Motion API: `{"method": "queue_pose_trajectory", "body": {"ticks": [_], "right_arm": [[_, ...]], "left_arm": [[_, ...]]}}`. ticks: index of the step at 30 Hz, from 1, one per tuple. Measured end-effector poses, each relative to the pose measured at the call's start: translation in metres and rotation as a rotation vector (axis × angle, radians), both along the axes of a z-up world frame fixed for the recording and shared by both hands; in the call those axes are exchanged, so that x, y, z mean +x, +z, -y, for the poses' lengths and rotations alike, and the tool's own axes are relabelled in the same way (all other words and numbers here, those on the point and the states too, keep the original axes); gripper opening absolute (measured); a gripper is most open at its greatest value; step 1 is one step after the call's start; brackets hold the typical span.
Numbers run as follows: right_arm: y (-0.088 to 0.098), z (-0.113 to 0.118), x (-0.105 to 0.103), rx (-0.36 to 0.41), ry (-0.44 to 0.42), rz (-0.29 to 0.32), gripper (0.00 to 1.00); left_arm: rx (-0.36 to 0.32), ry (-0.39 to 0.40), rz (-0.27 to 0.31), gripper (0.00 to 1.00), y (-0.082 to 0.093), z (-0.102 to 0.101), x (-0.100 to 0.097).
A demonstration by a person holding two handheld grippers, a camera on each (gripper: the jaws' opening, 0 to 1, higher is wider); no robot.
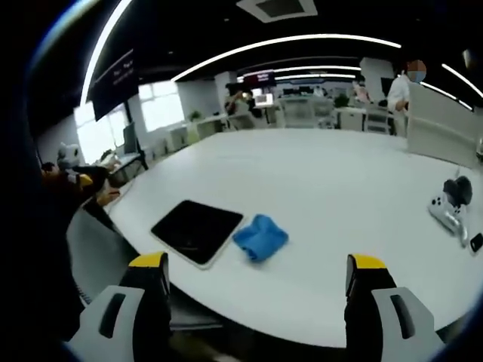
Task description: Wipe the mirror surface with the cleaning cloth until all visible marks leave the cleaned area.
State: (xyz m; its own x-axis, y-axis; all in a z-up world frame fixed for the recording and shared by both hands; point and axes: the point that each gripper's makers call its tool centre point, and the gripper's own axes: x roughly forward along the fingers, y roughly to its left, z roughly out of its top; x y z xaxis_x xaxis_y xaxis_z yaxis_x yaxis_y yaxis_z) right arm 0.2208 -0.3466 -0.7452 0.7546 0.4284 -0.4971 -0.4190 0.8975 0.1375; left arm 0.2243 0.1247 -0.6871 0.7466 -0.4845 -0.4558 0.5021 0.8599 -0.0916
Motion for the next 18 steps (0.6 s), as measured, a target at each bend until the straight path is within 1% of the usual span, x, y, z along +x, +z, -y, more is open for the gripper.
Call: {"method": "queue_pose_trajectory", "body": {"ticks": [3,6,8,15,17,18], "right_arm": [[-0.002,-0.006,0.0,0.008,0.013,-0.008,0.97],[-0.002,-0.008,0.001,-0.002,0.024,-0.005,0.97],[-0.001,-0.008,0.002,0.001,0.022,-0.002,0.97],[-0.003,-0.006,0.004,-0.007,0.012,-0.006,0.97],[-0.003,-0.005,0.005,-0.015,0.007,-0.003,0.97],[-0.003,-0.005,0.006,-0.016,-0.004,0.0,0.98]], "left_arm": [[0.003,-0.003,-0.004,1.0,-0.002,-0.001,0.0],[0.011,-0.007,-0.008,1.0,-0.002,-0.003,-0.001],[0.01,-0.006,0.001,1.0,0.003,-0.003,0.0],[0.015,-0.001,0.014,1.0,0.002,-0.006,0.005],[0.019,0.007,0.034,1.0,0.004,-0.007,0.008],[0.017,0.014,0.033,1.0,0.004,-0.007,0.009]]}}
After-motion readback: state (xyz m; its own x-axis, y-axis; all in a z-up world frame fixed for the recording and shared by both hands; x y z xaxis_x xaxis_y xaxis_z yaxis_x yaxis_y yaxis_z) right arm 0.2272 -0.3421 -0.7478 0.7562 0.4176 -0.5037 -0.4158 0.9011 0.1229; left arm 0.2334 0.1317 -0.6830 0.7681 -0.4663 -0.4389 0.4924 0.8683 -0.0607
